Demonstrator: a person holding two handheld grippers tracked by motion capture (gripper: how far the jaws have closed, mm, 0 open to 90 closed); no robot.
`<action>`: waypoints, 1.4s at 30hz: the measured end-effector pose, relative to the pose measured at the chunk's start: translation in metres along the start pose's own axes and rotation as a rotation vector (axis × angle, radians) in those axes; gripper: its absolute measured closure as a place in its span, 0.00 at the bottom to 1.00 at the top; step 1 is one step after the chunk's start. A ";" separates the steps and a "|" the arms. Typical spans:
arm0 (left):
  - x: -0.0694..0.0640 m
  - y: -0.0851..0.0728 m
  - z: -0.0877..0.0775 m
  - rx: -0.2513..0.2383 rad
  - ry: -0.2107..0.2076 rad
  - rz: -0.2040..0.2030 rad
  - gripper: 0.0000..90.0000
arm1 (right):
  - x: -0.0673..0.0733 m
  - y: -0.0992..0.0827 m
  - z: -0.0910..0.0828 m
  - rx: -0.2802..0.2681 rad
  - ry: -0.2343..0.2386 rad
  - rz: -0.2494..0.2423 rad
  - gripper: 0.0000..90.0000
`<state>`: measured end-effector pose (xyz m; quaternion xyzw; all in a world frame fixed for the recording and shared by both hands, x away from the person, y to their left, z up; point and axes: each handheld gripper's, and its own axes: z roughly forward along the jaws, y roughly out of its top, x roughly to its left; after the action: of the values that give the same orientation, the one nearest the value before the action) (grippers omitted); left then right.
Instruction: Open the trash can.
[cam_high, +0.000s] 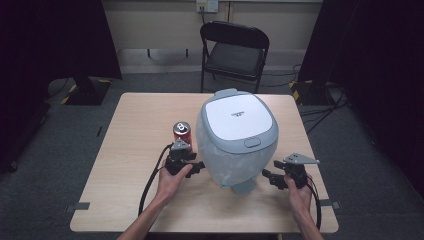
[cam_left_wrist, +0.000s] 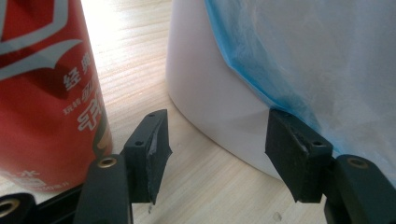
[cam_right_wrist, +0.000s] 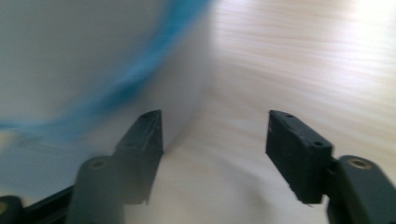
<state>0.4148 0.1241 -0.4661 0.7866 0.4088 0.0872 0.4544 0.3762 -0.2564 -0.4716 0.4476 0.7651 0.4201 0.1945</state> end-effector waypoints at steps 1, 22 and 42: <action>-0.001 0.000 0.000 0.001 0.005 0.003 0.44 | -0.004 0.000 0.003 -0.003 -0.035 -0.005 0.42; -0.001 0.000 0.006 -0.005 -0.013 0.019 0.47 | -0.036 0.036 0.051 -0.131 0.037 0.062 0.58; -0.027 -0.006 -0.001 0.052 -0.150 0.128 0.60 | -0.020 0.003 -0.010 -0.079 0.125 0.022 0.76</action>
<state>0.3931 0.1064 -0.4644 0.8270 0.3249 0.0463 0.4565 0.3817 -0.2776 -0.4654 0.4207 0.7536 0.4793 0.1592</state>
